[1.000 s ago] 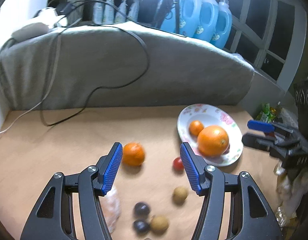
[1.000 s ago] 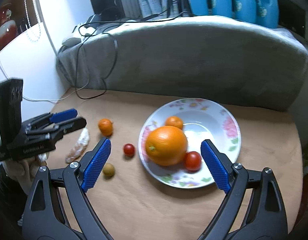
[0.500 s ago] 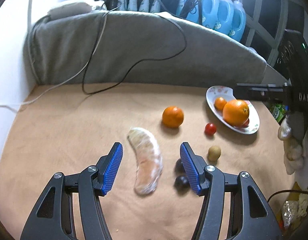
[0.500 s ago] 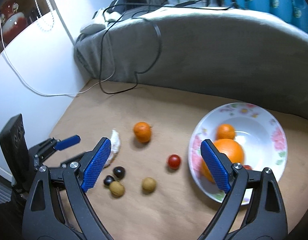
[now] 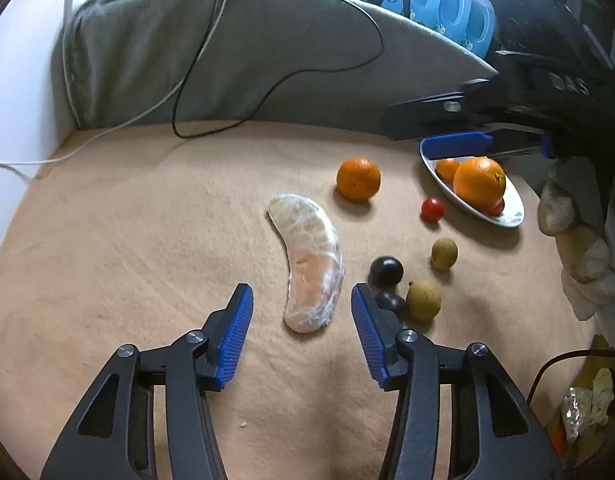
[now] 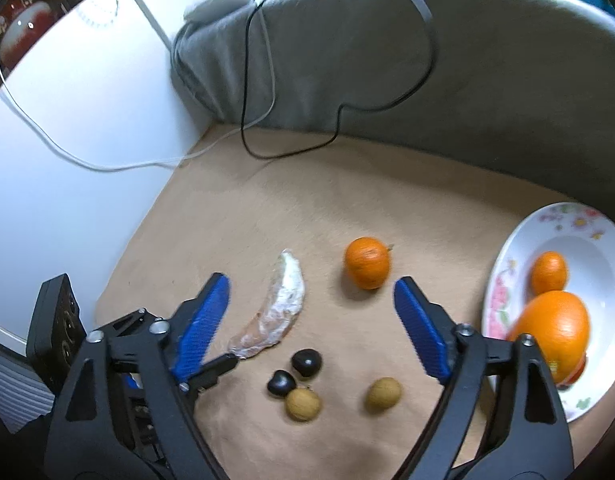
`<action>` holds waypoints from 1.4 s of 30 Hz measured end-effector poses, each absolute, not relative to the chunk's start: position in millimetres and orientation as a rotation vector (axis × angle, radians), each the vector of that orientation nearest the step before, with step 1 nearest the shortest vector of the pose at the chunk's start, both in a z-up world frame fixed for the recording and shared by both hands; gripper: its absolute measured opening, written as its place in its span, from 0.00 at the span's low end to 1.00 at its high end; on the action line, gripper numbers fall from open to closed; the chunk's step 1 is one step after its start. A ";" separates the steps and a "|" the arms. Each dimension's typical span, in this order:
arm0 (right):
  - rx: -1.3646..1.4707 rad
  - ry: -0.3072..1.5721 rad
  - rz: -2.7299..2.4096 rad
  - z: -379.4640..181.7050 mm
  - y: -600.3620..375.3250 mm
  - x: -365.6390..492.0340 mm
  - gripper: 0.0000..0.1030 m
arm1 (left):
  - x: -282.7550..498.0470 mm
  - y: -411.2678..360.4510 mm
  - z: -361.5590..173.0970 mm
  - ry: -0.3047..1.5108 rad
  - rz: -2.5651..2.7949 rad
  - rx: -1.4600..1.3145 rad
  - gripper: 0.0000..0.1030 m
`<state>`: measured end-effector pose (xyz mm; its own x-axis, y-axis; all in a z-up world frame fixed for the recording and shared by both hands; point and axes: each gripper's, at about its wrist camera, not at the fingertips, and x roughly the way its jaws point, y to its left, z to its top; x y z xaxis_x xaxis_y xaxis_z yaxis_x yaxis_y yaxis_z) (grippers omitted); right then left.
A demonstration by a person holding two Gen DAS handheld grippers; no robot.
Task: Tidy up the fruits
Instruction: 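Withdraw both grippers from the plate and move the left gripper to the pomelo segment, then close the left gripper on the peeled pomelo segment and lift it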
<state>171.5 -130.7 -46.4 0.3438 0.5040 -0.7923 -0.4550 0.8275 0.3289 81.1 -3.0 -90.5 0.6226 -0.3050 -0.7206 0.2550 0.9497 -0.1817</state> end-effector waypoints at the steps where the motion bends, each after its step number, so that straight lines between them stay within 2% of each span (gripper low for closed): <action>1: 0.053 1.061 0.626 -49.5 -127.4 172.4 0.79 | 80.8 -3.6 -92.1 0.842 -0.327 -0.064 0.47; 5: 0.060 1.119 0.621 -66.1 -115.3 176.3 0.65 | 81.6 -3.1 -97.4 0.855 -0.339 -0.072 0.43; 9: 0.089 1.177 0.611 -82.4 -107.4 182.6 0.55 | 82.9 -1.4 -101.6 0.867 -0.345 -0.079 0.42; 17: 0.144 1.237 0.600 -102.6 -97.6 193.0 0.44 | 89.8 -1.3 -107.0 0.896 -0.360 -0.099 0.39; 23: 0.164 1.263 0.599 -111.8 -94.5 196.8 0.38 | 92.8 -0.5 -109.4 0.906 -0.361 -0.104 0.37; 28: 0.170 1.267 0.595 -111.4 -95.5 196.4 0.37 | 97.0 -3.2 -109.4 0.912 -0.357 -0.093 0.37; 32: 0.155 1.270 0.599 -112.8 -92.1 195.9 0.30 | 100.1 -7.7 -110.1 0.910 -0.354 -0.082 0.36; 38: 0.150 1.261 0.599 -112.3 -91.8 194.6 0.29 | 97.9 -15.1 -109.9 0.903 -0.361 -0.057 0.27; 42: 0.159 1.254 0.603 -112.5 -92.1 194.2 0.28 | 98.3 -16.5 -110.6 0.900 -0.360 -0.059 0.27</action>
<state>194.2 -92.1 -112.5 0.1806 0.5086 -0.8419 -0.3397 0.8355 0.4319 98.3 -16.5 -110.6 0.5663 -0.3305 -0.7550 0.2812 0.9386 -0.1999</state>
